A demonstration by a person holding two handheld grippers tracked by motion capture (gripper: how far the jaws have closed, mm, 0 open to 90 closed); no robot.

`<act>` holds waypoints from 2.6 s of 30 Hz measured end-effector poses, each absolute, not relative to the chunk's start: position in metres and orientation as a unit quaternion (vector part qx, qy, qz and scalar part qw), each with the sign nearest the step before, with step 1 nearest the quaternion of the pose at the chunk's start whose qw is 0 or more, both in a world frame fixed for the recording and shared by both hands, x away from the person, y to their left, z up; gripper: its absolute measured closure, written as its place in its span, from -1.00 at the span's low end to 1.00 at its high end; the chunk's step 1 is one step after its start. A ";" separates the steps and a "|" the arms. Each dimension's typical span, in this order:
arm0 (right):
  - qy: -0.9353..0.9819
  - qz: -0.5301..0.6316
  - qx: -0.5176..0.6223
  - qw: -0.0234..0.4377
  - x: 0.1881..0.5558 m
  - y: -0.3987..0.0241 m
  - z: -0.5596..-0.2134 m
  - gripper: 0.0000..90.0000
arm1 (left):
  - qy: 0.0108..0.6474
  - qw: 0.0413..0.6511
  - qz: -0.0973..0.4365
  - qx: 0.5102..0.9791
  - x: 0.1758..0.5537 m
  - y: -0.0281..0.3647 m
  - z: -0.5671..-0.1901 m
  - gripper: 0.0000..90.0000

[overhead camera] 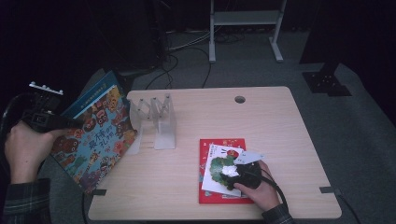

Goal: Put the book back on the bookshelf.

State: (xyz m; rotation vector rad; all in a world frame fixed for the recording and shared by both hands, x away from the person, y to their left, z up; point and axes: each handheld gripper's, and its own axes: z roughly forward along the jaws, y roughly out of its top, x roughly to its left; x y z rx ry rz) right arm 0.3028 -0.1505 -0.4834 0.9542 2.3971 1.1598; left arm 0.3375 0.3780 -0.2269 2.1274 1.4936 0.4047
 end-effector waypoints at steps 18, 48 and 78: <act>0.837 0.405 0.333 0.155 0.303 -0.151 -0.483 -0.66 | 0.565 0.271 0.171 0.760 0.371 0.358 -0.247 0.78; 0.839 0.404 0.333 0.151 0.303 -0.152 -0.483 -0.66 | 0.465 0.307 0.177 0.811 0.339 0.322 -0.215 0.99; 0.840 0.404 0.331 0.148 0.289 -0.182 -0.477 -0.49 | 0.326 0.347 0.099 0.874 0.349 0.202 -0.383 -0.61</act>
